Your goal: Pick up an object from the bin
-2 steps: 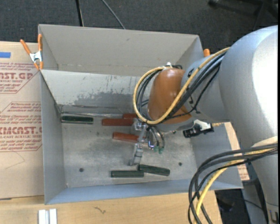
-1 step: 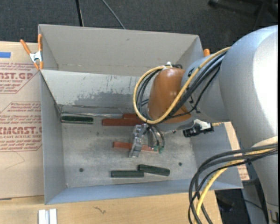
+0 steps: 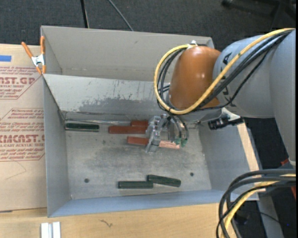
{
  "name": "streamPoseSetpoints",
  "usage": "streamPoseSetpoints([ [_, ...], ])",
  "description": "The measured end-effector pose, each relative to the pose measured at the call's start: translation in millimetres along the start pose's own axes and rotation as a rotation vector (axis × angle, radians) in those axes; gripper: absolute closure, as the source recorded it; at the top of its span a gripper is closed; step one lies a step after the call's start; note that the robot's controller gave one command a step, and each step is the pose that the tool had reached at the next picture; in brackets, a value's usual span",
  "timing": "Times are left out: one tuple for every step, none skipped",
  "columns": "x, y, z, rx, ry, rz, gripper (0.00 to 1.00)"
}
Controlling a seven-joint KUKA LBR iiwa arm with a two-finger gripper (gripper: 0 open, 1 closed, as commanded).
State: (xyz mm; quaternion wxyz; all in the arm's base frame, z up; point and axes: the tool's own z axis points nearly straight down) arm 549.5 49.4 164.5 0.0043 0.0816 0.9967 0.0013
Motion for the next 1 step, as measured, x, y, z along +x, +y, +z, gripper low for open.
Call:
streamPoseSetpoints([
  [-1.0, 0.9, -32.9, 0.001, 0.004, 0.0, 1.0],
])
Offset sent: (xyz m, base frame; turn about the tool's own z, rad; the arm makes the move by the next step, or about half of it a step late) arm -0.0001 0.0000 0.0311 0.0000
